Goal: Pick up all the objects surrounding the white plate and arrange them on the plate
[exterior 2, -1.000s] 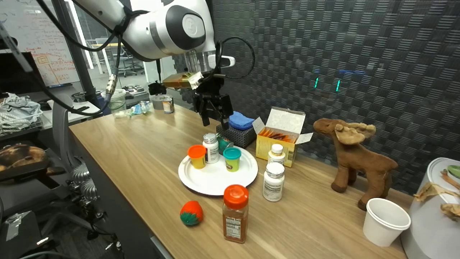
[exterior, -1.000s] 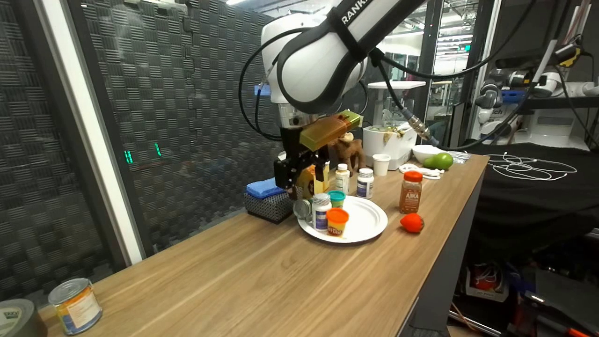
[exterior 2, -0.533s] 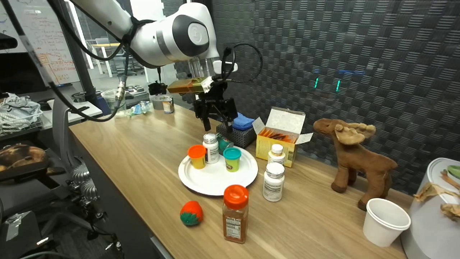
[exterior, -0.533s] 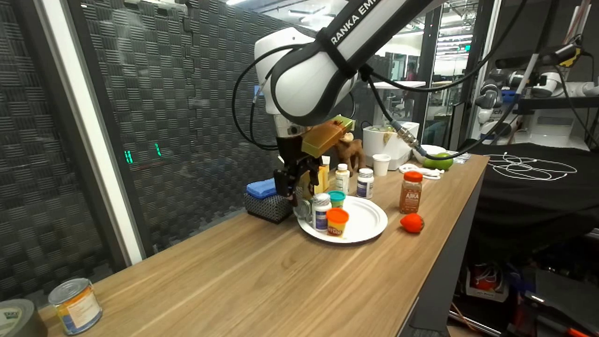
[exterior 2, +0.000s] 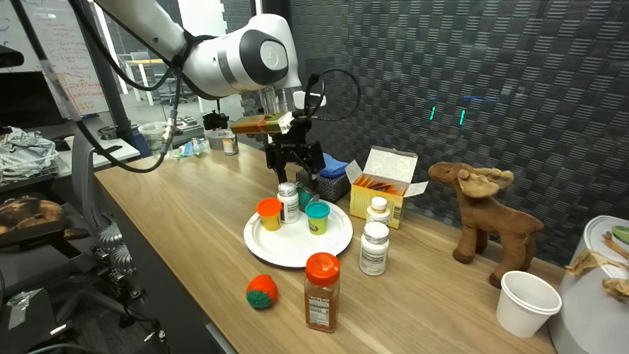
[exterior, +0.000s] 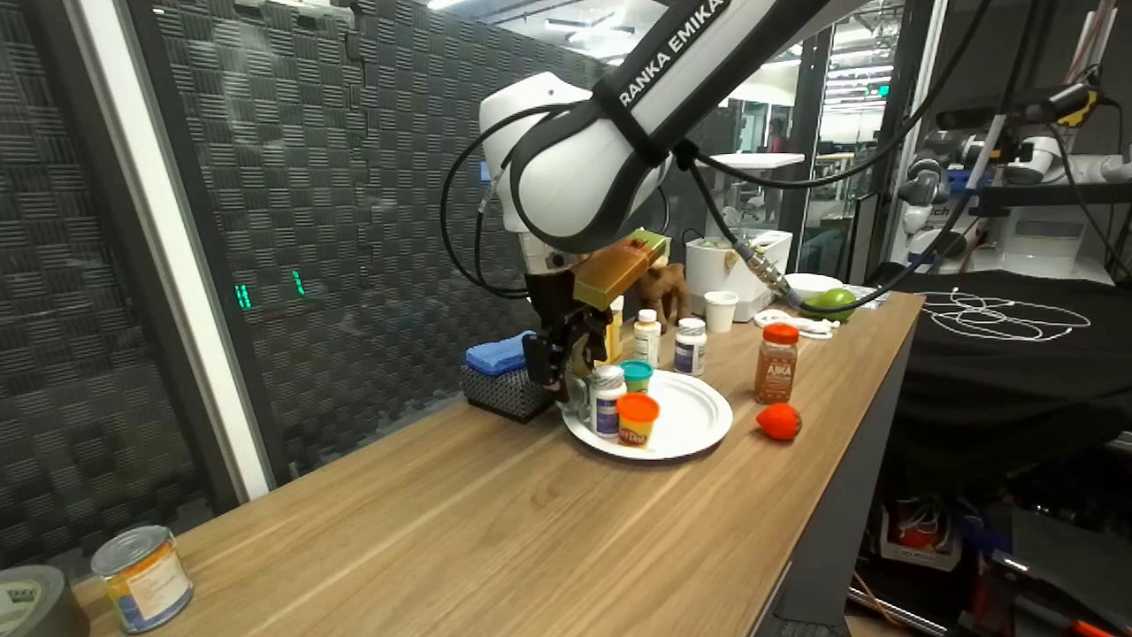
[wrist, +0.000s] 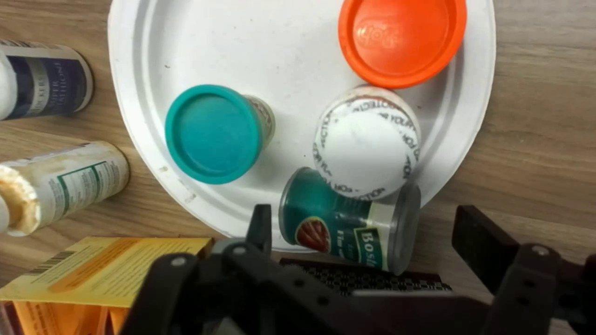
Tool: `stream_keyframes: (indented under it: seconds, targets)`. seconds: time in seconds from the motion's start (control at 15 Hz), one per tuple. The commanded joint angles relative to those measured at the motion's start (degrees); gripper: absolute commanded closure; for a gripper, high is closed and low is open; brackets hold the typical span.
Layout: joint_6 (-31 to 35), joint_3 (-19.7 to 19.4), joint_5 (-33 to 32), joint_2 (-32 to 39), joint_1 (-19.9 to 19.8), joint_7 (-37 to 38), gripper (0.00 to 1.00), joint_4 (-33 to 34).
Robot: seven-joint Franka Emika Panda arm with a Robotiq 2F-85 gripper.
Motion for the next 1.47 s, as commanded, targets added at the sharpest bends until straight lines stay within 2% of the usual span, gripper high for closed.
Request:
stream_keyframes:
  seconds: [0.0, 0.4, 0.93, 1.4]
  targets:
    - [-0.7, 0.0, -0.6, 1.1, -0.3, 1.0, 0.0, 1.9]
    - [-0.8, -0.3, 0.0, 1.2, -0.7, 1.9, 0.0, 2.3]
    - [-0.9, -0.2, 4.4, 2.5, -4.1, 2.4, 0.0, 3.0]
    - [-0.8, -0.1, 6.9, 2.7, -5.2, 2.5, 0.0, 4.1]
